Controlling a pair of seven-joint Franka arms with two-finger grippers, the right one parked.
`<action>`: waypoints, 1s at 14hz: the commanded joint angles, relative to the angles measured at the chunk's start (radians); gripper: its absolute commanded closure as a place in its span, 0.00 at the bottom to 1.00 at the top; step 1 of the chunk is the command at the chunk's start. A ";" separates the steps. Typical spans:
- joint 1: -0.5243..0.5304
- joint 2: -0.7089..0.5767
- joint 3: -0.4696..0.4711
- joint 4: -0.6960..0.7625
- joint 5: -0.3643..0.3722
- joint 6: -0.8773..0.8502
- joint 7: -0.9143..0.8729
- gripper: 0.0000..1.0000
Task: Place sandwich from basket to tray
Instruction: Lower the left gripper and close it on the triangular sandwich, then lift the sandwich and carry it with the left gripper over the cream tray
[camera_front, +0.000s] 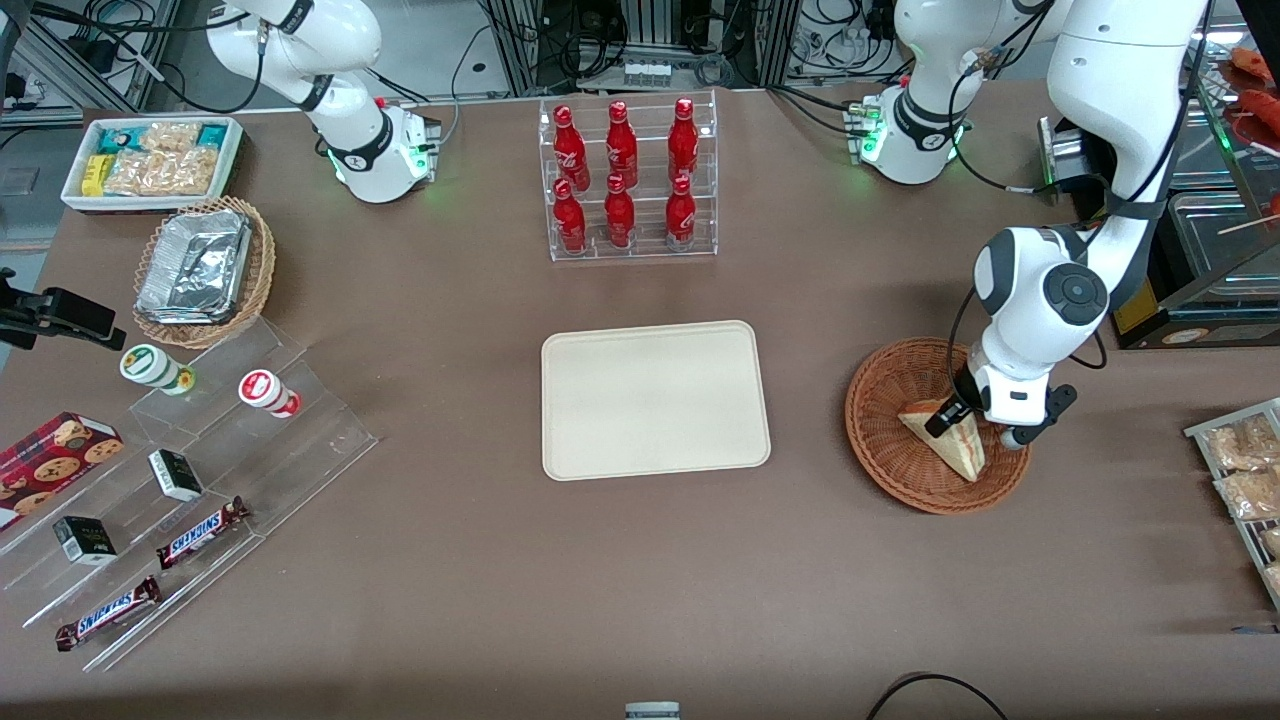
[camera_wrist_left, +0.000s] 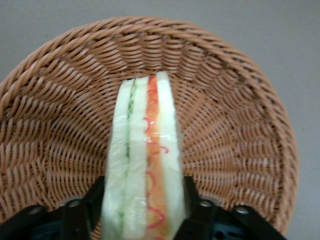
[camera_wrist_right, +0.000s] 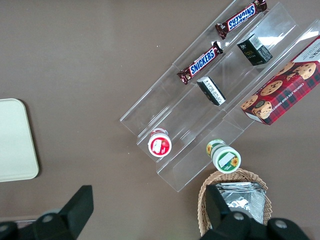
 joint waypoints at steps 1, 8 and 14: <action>-0.006 -0.028 -0.005 0.063 0.005 -0.094 -0.029 1.00; -0.037 -0.134 -0.188 0.506 0.011 -0.709 -0.080 1.00; -0.093 0.065 -0.480 0.697 0.227 -0.781 -0.177 1.00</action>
